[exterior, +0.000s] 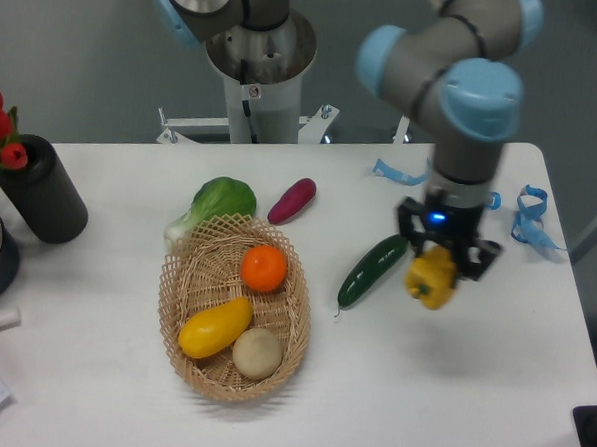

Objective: Pick up the yellow pepper from the basket
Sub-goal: 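Lift the yellow bell pepper out of the basket and carry it away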

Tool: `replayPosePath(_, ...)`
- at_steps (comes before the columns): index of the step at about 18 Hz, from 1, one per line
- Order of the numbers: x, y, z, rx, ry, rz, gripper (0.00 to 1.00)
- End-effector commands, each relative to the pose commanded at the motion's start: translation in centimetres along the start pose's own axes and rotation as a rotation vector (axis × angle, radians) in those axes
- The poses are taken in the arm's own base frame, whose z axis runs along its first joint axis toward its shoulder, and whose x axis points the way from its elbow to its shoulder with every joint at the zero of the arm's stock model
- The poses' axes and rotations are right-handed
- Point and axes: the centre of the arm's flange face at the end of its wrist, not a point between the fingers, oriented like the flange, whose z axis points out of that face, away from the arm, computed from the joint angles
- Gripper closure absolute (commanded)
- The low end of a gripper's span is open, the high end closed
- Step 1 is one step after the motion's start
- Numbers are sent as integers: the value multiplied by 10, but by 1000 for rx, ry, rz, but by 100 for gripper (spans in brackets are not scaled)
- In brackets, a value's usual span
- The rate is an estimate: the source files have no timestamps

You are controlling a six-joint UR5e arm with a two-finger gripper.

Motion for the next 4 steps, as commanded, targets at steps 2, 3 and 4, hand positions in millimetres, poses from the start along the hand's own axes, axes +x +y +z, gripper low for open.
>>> replayPosePath(2,-9,2,2,0,-5,4,94)
replayPosePath(3,-11,2,2,2,-8,4,94)
replayPosePath(4,-10,2,3,1,-5,4,94)
